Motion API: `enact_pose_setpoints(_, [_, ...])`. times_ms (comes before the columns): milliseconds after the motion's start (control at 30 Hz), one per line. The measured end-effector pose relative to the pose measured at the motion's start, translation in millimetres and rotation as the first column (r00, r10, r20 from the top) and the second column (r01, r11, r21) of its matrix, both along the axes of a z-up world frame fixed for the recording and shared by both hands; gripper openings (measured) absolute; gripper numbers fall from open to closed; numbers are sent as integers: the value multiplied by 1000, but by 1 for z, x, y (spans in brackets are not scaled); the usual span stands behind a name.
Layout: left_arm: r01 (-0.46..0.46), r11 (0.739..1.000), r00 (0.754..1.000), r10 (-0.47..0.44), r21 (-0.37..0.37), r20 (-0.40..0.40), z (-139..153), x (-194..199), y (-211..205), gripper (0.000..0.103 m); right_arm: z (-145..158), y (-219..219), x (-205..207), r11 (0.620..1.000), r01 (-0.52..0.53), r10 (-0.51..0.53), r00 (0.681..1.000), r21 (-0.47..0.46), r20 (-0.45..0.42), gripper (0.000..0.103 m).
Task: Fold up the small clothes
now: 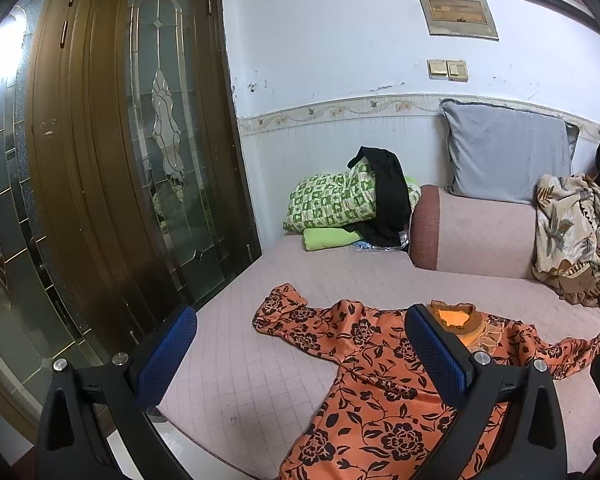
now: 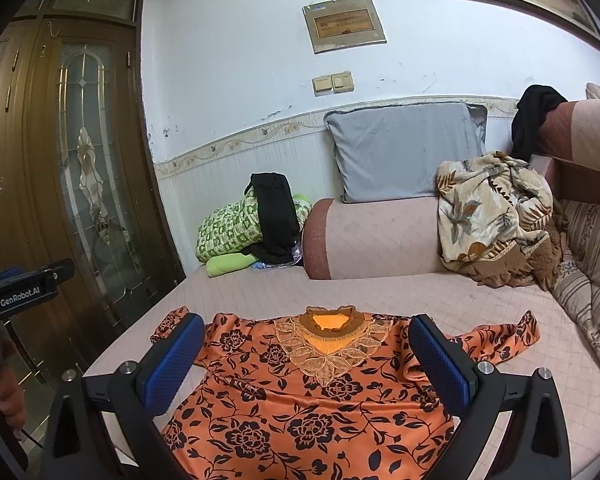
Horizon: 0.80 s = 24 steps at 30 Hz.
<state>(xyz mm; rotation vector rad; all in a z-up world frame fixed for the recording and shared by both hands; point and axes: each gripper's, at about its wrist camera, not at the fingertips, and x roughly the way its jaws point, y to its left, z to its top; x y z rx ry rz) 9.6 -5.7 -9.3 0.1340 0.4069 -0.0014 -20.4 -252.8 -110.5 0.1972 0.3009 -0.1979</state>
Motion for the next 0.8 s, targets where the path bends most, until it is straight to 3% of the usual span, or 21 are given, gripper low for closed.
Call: enact_pose_setpoints(800, [-10,1000,1000,10,9,-13,-15,9,-2,103,-10,-7,7,1000,-1,1,1000,16,-17,103])
